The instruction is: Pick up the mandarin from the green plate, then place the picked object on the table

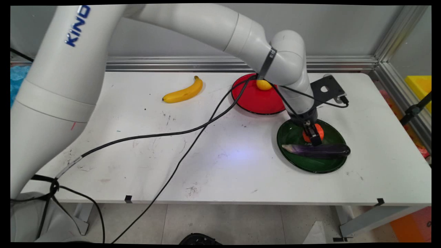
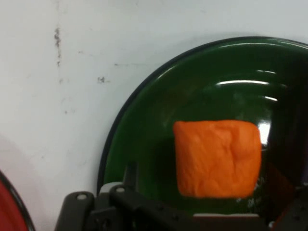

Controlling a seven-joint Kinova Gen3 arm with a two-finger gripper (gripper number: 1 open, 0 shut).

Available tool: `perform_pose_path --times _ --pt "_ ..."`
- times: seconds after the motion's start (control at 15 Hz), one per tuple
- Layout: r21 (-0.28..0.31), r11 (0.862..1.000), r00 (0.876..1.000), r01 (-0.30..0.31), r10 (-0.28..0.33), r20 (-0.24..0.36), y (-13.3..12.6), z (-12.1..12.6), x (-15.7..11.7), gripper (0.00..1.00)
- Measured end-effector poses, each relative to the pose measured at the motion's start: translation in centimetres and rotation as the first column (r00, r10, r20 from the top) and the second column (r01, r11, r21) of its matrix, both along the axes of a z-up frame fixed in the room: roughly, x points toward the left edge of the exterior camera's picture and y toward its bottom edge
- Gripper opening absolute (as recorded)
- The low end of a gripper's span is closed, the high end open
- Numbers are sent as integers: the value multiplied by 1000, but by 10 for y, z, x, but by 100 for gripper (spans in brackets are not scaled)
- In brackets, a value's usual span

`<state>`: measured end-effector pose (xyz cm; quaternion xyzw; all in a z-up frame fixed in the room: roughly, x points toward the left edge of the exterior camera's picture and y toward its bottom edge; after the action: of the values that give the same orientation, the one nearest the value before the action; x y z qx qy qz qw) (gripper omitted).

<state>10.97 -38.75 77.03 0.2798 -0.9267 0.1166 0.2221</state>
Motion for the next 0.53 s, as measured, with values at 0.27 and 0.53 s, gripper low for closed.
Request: perform_pose_path --times 0.27,0.53 --pt "1 1000 1000 16 -16 2 -8 -7 -6 0" --pt "-5 999 999 37 -36 9 -11 -5 -7 0"
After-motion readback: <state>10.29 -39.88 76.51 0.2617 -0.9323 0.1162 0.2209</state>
